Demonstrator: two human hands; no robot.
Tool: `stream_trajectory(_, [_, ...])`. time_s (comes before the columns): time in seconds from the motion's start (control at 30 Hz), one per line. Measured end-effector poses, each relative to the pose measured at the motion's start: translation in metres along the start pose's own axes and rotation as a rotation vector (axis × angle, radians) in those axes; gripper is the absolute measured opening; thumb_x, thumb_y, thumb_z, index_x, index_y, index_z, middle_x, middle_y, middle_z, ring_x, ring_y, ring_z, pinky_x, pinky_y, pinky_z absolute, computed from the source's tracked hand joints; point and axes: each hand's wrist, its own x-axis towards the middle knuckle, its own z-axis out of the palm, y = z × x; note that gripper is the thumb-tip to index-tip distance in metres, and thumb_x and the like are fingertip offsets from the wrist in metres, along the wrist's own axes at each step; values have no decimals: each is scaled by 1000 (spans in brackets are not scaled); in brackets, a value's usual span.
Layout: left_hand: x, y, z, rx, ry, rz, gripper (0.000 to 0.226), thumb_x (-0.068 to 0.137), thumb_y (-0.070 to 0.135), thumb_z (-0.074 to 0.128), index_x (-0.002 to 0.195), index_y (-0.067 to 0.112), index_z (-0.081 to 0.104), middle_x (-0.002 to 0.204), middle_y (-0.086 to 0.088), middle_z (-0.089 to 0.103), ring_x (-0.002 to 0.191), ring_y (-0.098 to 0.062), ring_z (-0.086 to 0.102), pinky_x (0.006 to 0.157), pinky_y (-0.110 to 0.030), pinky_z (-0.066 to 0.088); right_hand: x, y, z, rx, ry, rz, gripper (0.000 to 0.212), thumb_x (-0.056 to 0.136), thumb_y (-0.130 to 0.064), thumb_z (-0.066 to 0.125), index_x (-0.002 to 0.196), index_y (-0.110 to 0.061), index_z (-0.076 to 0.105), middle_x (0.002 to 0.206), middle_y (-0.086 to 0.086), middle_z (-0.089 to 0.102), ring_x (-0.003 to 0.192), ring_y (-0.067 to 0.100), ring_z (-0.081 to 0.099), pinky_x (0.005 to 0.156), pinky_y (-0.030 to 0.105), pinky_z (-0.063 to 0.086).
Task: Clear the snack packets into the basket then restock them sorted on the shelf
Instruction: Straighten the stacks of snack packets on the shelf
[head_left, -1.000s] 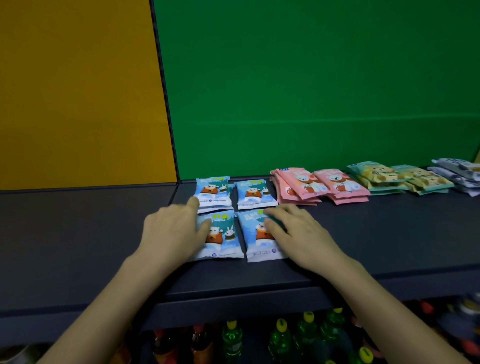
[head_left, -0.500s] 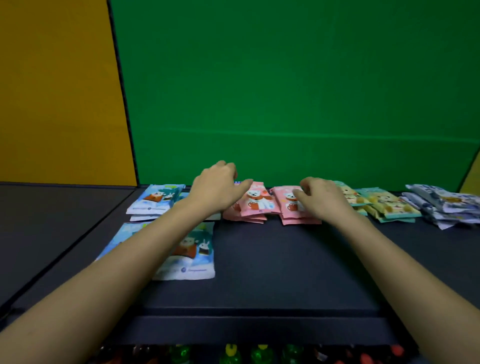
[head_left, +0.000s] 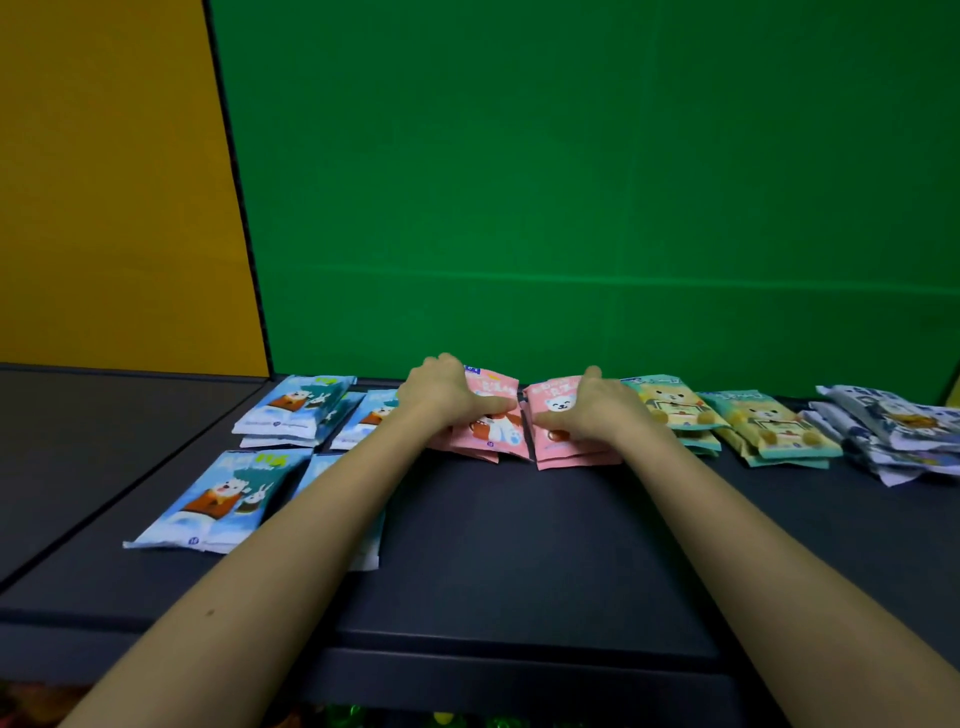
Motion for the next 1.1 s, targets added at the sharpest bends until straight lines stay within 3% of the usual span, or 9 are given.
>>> stream_trajectory(0.1, [5, 0, -3, -12, -2, 8, 61, 68, 68, 63, 70, 10, 44, 109, -15, 64, 100, -32, 59, 75, -32, 42, 3, 1, 0, 27, -20, 20, 88, 76, -61, 60, 133, 0, 34, 135, 16, 46, 124, 31, 45, 95, 35, 40])
stream_trajectory(0.17, [6, -3, -6, -32, -30, -3, 60, 69, 67, 63, 61, 13, 37, 105, -14, 66, 97, -31, 60, 73, -30, 42, 5, 1, 2, 65, -25, 39, 88, 75, -63, 60, 133, -1, 37, 135, 15, 47, 123, 31, 46, 92, 33, 42])
stream_trajectory(0.23, [7, -8, -9, -80, -64, -16, 59, 69, 68, 62, 69, 11, 46, 105, -13, 66, 96, -30, 59, 73, -29, 41, 6, -1, 5, 102, -10, 44, 80, 78, -58, 59, 131, 0, 41, 133, 15, 50, 120, 31, 50, 86, 32, 42])
stream_trajectory(0.37, [12, -16, -7, -148, -94, -36, 70, 69, 68, 61, 100, 5, 62, 108, -10, 66, 100, -29, 60, 83, -32, 47, 5, -4, 8, 141, 32, 51, 68, 88, -46, 53, 133, 2, 33, 138, 17, 46, 124, 34, 46, 94, 35, 41])
stream_trajectory(0.53, [14, -15, -2, -136, -54, 3, 55, 79, 61, 56, 89, 7, 56, 106, -14, 66, 99, -31, 59, 79, -33, 45, 4, -4, 8, 275, 63, 70, 63, 91, -35, 53, 137, -2, 25, 138, 18, 45, 124, 36, 46, 95, 38, 40])
stream_trajectory(0.67, [17, -14, -3, -147, -14, 21, 57, 82, 58, 54, 99, 4, 59, 107, -15, 66, 98, -32, 59, 79, -34, 45, 0, -1, 2, 375, 108, 44, 63, 93, -29, 49, 144, -6, 17, 141, 18, 41, 125, 36, 45, 100, 39, 38])
stream_trajectory(0.93, [6, -14, -17, -286, 100, 58, 43, 91, 42, 50, 111, 4, 51, 115, -16, 60, 105, -33, 56, 88, -38, 46, -39, 26, -19, 653, 170, -88, 56, 93, -25, 47, 143, -25, 22, 131, 12, 49, 108, 30, 56, 95, 39, 45])
stream_trajectory(1.03, [-14, -15, -29, -601, 21, 103, 24, 93, 30, 48, 98, 7, 55, 101, -15, 63, 93, -29, 60, 91, -42, 47, -77, 32, -20, 829, 101, -150, 46, 96, -21, 46, 139, -28, 32, 121, 3, 50, 88, 16, 57, 78, 28, 46])
stream_trajectory(1.1, [-38, -16, -35, -756, -105, 116, 22, 95, 23, 47, 77, 14, 54, 82, -11, 64, 76, -23, 58, 82, -35, 48, -102, 39, -13, 851, 41, -179, 43, 96, -22, 46, 136, -33, 35, 124, 1, 50, 95, 16, 57, 87, 29, 45])
